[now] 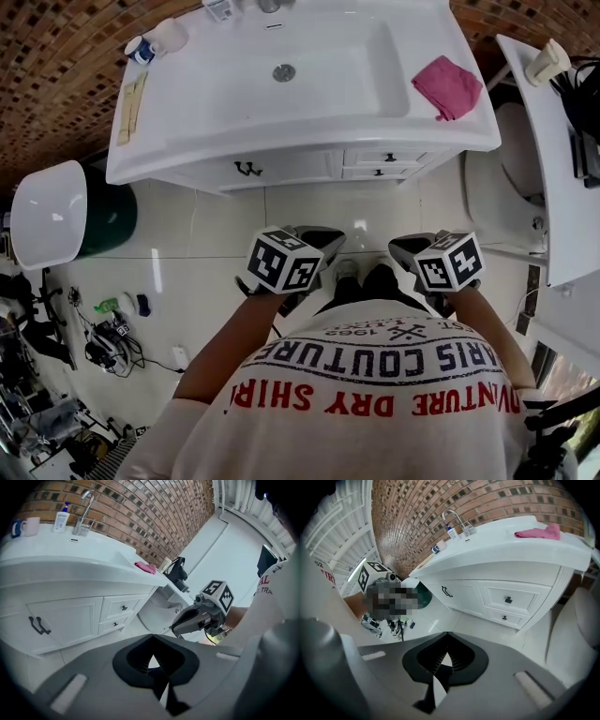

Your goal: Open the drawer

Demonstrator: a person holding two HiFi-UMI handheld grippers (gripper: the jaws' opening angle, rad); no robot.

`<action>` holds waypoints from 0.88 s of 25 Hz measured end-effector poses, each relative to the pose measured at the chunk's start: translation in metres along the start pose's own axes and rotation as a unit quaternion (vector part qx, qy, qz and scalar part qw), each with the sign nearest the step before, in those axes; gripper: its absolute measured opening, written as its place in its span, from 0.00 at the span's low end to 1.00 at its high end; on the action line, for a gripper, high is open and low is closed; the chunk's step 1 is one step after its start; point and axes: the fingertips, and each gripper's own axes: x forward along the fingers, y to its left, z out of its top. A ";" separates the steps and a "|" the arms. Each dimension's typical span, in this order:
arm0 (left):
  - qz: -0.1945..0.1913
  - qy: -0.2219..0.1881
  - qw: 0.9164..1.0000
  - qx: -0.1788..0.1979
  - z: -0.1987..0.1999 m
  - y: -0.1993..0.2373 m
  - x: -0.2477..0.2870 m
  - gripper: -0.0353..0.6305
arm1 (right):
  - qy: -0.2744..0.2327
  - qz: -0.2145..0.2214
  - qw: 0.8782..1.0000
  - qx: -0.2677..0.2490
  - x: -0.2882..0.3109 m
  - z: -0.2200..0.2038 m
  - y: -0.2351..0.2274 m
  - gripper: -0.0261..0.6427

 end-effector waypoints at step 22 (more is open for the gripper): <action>0.018 0.081 0.994 -0.070 -0.095 0.036 0.034 0.05 | -0.174 -0.195 0.950 0.169 0.100 0.061 -0.226 0.34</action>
